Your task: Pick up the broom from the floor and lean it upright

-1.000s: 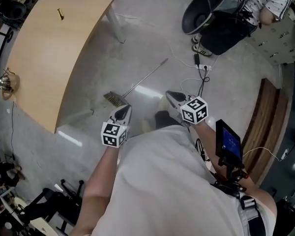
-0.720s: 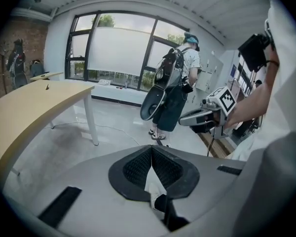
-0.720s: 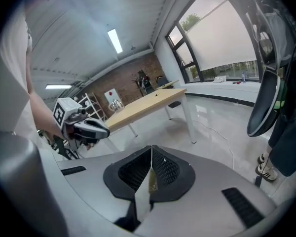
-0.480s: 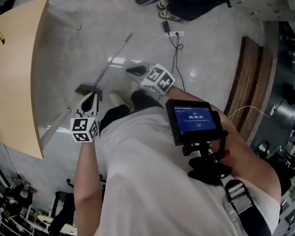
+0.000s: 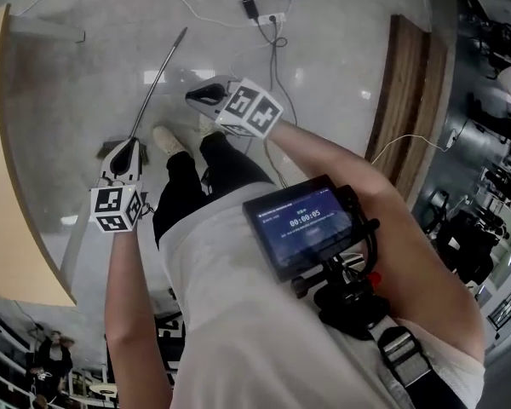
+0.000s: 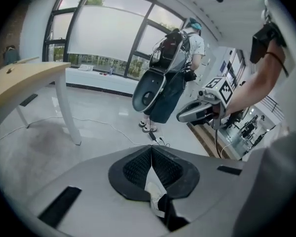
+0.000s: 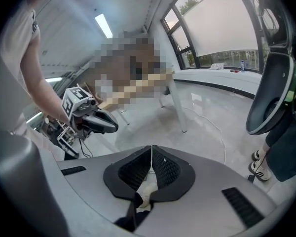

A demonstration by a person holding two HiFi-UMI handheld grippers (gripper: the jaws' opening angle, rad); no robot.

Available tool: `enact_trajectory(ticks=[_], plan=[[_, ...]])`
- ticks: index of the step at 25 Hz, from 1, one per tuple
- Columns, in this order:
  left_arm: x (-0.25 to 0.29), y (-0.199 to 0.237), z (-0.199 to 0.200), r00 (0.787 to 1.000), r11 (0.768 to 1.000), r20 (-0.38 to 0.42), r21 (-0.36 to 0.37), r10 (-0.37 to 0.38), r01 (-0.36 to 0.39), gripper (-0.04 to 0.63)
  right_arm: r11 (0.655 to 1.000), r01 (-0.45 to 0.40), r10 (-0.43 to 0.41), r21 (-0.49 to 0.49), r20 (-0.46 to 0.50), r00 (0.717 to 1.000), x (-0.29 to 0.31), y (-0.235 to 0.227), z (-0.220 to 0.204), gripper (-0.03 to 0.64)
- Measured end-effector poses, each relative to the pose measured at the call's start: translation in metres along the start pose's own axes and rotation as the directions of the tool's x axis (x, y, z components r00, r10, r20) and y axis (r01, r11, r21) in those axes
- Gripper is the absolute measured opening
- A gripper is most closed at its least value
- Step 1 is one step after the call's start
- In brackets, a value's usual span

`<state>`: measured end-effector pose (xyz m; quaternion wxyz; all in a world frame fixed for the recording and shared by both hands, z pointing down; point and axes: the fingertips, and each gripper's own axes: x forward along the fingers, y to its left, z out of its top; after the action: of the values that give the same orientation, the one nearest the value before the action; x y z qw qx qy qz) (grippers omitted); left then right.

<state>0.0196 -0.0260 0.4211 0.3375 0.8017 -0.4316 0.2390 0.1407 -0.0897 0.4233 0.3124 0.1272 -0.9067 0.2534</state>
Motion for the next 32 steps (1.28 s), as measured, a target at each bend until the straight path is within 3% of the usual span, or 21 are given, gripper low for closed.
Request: enact_trajectory(ticks=[7, 14, 20, 28, 32], plan=[[0.07, 0.007, -0.07, 0.998, 0.999, -0.068, -0.046, 0.009, -0.012, 0.008, 0.999, 0.04, -0.04, 0.035, -0.008, 0.999, 0.029, -0.029, -0.051, 0.018], [0.125, 0.063, -0.12, 0.983, 0.999, -0.182, 0.027, 0.027, -0.022, 0.009, 0.989, 0.105, -0.1, 0.108, -0.046, 0.994, 0.062, -0.049, -0.088, 0.018], [0.185, 0.111, -0.186, 0.961, 0.999, -0.276, 0.042, 0.028, -0.017, 0.009, 0.985, 0.118, -0.1, 0.125, -0.142, 0.985, 0.115, -0.081, -0.159, 0.018], [0.256, 0.145, -0.239, 0.96, 0.999, -0.279, -0.027, -0.029, 0.023, 0.009, 0.994, 0.093, -0.086, 0.052, -0.125, 0.988, 0.174, -0.128, -0.203, 0.018], [0.303, 0.165, -0.264, 0.951, 0.999, -0.308, 0.038, -0.009, 0.022, 0.009, 0.994, 0.086, -0.079, 0.062, -0.107, 0.991, 0.201, -0.16, -0.234, 0.018]])
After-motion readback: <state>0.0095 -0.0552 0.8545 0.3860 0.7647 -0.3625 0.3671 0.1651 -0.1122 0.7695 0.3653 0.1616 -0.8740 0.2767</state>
